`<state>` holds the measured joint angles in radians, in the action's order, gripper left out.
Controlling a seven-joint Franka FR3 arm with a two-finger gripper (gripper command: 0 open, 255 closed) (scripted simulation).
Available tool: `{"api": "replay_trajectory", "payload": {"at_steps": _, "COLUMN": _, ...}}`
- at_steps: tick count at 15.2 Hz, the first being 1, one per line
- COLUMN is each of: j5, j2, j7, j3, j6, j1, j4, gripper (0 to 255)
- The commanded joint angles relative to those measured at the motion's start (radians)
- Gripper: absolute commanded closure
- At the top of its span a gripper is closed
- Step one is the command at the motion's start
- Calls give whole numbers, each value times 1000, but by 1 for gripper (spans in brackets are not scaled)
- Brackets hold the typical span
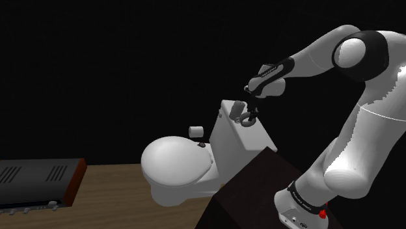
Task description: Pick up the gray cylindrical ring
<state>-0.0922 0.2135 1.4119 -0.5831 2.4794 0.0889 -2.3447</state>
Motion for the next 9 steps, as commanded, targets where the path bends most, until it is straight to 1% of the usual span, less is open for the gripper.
{"api": "replay_trajectory", "payload": {"at_steps": 1, "j5": 25, "j2": -27, "j7": -16, "j3": -11, "j6": -29, "j1": 7, "j4": 6, "gripper": 255}}
{"api": "replay_trajectory", "payload": {"at_steps": 7, "j5": 88, "j2": -102, "j7": -57, "j3": -30, "j6": -106, "j1": 22, "j4": 20, "gripper": 255}}
{"api": "replay_trajectory", "payload": {"at_steps": 9, "j5": 90, "j2": -104, "j7": -58, "j3": -30, "j6": -108, "j1": 23, "j4": 21, "gripper": 255}}
